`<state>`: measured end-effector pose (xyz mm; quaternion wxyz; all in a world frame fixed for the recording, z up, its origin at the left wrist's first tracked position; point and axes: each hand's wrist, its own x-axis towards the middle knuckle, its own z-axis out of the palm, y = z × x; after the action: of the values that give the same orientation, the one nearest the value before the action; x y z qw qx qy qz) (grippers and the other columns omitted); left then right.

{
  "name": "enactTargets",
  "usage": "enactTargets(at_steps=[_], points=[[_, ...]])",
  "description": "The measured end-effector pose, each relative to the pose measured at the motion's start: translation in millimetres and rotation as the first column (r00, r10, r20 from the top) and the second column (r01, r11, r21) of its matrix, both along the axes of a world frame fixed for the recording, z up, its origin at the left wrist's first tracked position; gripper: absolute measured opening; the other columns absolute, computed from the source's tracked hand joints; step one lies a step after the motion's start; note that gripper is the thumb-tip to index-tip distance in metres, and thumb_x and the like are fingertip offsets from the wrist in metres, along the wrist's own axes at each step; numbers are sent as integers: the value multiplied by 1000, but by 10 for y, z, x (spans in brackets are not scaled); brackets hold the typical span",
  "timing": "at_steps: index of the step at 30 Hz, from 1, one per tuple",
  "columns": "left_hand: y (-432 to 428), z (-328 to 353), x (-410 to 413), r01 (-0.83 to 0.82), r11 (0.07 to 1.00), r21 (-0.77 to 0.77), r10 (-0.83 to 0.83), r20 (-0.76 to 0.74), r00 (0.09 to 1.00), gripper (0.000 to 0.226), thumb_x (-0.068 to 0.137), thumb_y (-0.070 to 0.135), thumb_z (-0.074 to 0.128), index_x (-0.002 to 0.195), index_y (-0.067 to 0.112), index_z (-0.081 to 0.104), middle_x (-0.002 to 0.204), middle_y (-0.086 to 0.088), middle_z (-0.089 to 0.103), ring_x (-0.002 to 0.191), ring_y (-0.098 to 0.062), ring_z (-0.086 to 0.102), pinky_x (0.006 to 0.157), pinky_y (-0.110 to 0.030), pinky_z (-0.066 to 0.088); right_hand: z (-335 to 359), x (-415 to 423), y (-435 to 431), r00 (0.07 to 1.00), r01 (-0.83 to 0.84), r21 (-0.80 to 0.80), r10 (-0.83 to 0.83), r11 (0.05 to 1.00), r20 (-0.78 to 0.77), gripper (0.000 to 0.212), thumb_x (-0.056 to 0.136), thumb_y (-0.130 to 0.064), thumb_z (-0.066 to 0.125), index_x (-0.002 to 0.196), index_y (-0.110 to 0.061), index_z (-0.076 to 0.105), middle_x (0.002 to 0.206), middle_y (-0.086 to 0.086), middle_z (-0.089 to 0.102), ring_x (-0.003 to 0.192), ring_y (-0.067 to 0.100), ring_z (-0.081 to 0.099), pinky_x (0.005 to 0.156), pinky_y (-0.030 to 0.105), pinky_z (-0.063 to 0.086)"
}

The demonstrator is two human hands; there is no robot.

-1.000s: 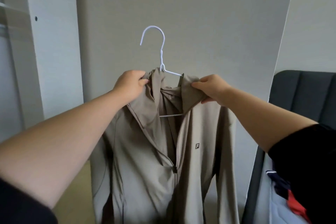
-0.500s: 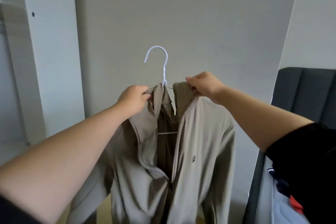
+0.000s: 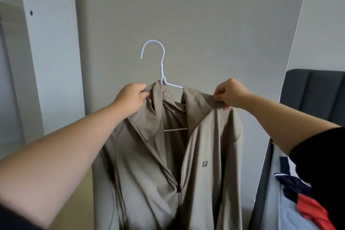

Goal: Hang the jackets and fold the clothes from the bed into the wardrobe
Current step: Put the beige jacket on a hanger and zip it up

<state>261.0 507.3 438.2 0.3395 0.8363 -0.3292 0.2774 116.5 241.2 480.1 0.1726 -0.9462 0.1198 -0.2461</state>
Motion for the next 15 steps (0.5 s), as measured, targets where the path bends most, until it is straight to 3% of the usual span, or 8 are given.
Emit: enactTargets(at_steps=[2,4,7,10,13,15], points=[[-1,-28,-4,20,999,51,-21,7,1000,34,91,12,56,63,8,37,66,-13,46,69,-27,44,60,-33,27,-5,-34,-13,991,2,-5,-2,1000,-130,23,87,-4,61,67,-13,66,46,2,62,42,13,57,51,19,48],[-5,-42,-18,32,996,79,-34,22,999,37,91,10,56,61,11,34,64,-9,45,70,-27,45,60,-33,26,-19,-58,6,990,22,-51,-29,998,-137,27,86,-2,58,64,-15,63,47,0,62,44,9,57,49,16,43],[-14,-49,-60,45,981,187,-54,45,998,36,91,8,55,61,16,36,67,-1,52,79,-29,54,62,-32,32,24,-54,79,1000,24,-38,-25,999,-10,28,83,3,57,62,-15,62,53,-7,60,54,9,57,58,16,42],[-79,-75,-108,44,956,292,-68,74,995,18,91,9,53,73,8,53,89,-7,68,94,-28,60,73,-33,44,133,55,331,970,-22,-9,24,1000,240,22,82,4,57,69,-12,64,64,-3,58,71,16,54,64,19,36],[-143,-81,-145,90,979,183,-99,45,994,14,92,7,53,80,9,61,87,-4,64,91,-27,58,69,-29,38,226,148,668,855,-198,170,86,965,511,12,85,-3,63,76,-9,69,71,3,60,69,13,51,59,21,36],[-128,-63,-135,111,992,63,-111,-9,994,21,91,6,52,77,16,63,82,0,61,85,-22,55,69,-26,36,231,155,750,882,-289,181,188,940,432,14,89,-13,62,78,-10,69,71,3,61,64,10,50,58,20,40]])
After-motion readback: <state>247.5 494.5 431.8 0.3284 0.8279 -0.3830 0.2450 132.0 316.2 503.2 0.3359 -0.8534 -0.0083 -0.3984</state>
